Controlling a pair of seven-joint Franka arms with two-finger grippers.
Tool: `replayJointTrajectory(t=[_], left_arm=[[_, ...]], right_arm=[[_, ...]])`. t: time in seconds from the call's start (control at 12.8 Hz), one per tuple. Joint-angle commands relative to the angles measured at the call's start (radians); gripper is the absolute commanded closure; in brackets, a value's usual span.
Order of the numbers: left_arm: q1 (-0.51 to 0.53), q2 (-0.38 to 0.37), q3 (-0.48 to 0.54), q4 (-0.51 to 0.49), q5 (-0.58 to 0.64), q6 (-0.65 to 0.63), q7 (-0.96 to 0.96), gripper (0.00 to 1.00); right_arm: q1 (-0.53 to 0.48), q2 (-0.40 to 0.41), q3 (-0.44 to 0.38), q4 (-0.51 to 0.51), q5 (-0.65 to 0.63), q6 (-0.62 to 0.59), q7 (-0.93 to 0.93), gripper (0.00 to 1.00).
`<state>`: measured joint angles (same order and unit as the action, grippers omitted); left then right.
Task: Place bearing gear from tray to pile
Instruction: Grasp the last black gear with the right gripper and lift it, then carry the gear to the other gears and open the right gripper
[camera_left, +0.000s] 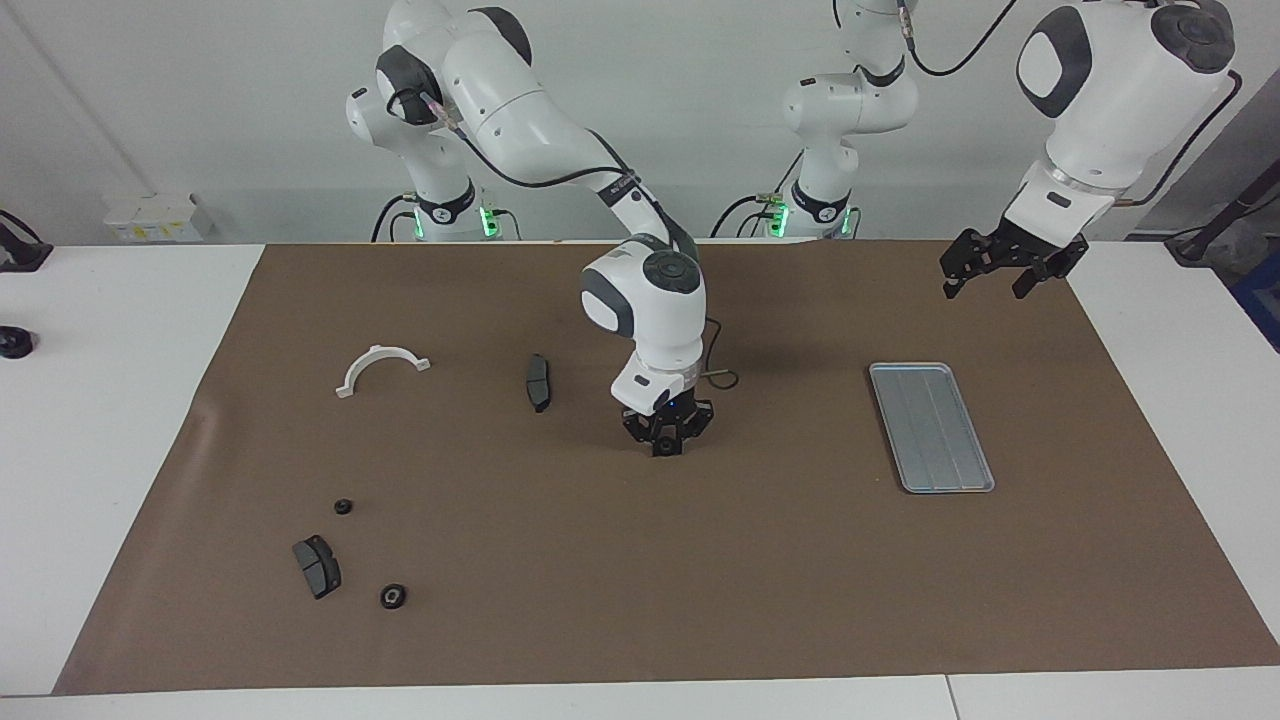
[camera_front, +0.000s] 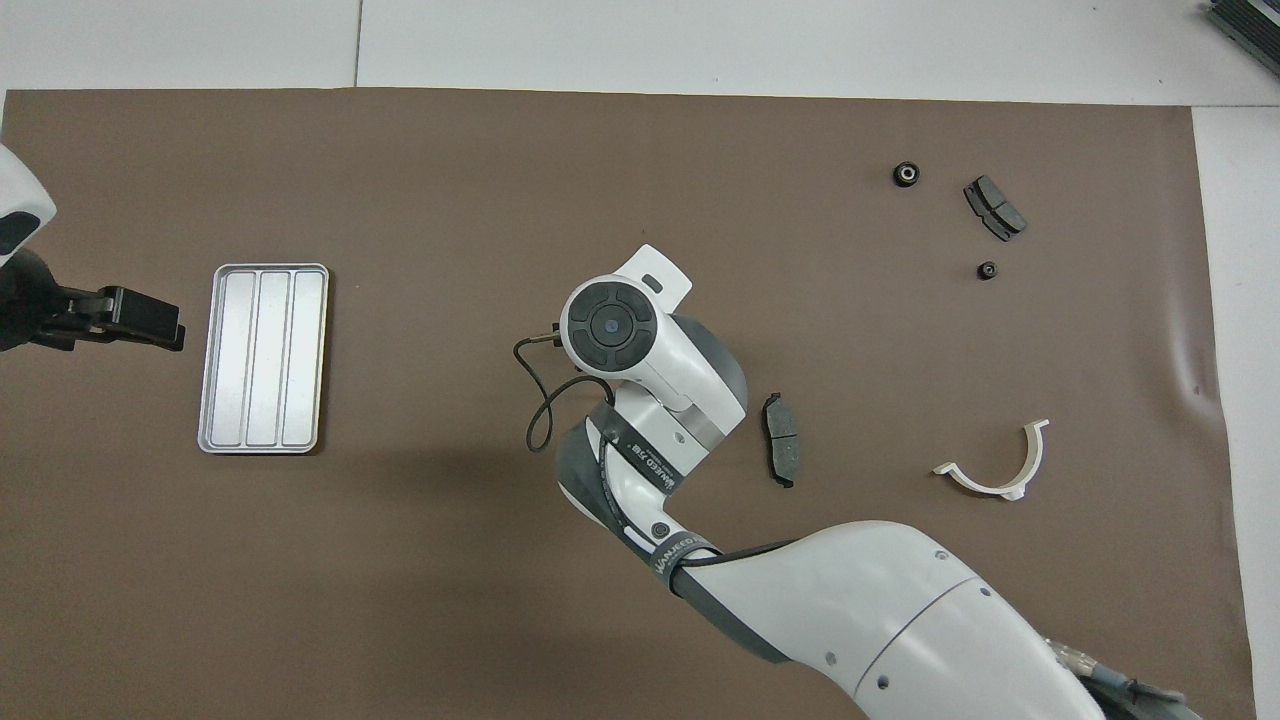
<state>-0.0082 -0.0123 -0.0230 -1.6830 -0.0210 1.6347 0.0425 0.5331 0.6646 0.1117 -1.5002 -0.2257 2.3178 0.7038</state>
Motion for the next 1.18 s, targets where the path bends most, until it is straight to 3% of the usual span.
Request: replayJointTrajectory(t=[0.0,0.55,0.78,1.1], left_arm=[[0.004,-0.024,-0.002,-0.026,0.000,-0.003,0.005,0.00],[0.004,-0.024,-0.002,-0.026,0.000,-0.003,0.005,0.00],[0.004,-0.024,-0.002,-0.026,0.000,-0.003,0.005,0.00],[0.004,-0.024,-0.002,-0.026,0.000,-0.003,0.005,0.00]], right_arm=[[-0.024,-0.039,0.006,-0.023,0.008,0.011,0.010,0.84],[-0.246,-0.053,0.008,0.021,0.011,-0.005,-0.124,0.86],[-0.372,-0.051,0.009,0.020,0.011,-0.079,-0.237,0.86],[-0.456,-0.049,0.008,0.011,0.020,-0.081,-0.322,0.86]])
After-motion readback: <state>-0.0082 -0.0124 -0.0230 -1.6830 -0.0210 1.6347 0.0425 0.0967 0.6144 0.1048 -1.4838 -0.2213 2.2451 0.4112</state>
